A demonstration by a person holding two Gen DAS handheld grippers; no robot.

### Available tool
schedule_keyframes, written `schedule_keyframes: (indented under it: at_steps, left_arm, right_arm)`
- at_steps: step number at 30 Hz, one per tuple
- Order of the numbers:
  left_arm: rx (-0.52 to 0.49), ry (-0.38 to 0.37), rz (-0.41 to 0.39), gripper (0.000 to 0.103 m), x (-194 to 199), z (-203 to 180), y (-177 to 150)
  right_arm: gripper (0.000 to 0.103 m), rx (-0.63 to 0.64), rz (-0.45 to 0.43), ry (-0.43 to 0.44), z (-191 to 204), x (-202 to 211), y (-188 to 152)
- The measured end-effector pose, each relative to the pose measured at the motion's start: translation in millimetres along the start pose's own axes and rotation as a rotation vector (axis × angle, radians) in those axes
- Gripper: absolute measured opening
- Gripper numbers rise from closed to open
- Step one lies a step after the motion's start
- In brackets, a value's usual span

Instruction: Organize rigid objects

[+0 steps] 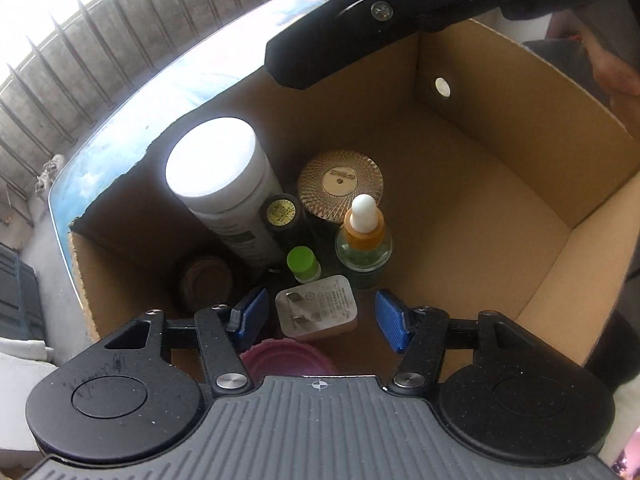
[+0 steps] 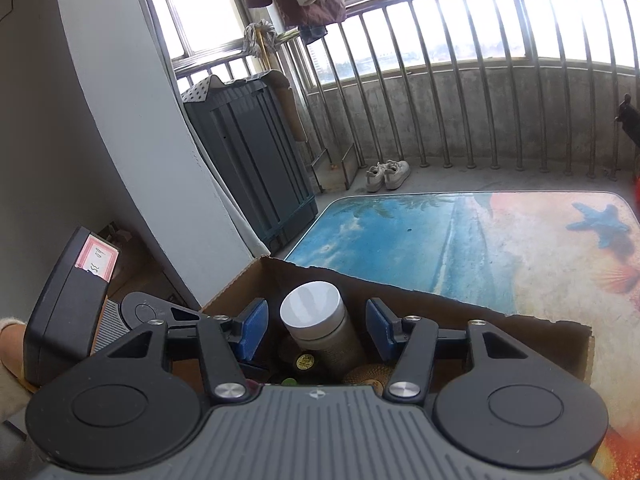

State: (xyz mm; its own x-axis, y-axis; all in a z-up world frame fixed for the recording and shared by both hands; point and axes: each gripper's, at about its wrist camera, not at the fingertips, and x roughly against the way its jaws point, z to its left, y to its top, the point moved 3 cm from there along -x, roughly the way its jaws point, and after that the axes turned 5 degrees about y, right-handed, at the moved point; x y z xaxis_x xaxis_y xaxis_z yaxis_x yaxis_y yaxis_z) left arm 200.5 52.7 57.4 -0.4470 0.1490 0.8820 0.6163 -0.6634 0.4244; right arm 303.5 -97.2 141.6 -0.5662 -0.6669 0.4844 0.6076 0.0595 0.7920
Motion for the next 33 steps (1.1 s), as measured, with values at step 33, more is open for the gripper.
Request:
schedule_keyframes:
  at_steps: [33]
  left_arm:
    - [-0.188,0.114,0.151,0.056,25.4,-5.5,-14.7]
  right_arm:
    - [0.057,-0.051,-0.033,0.048,-10.6,15.3,-10.7]
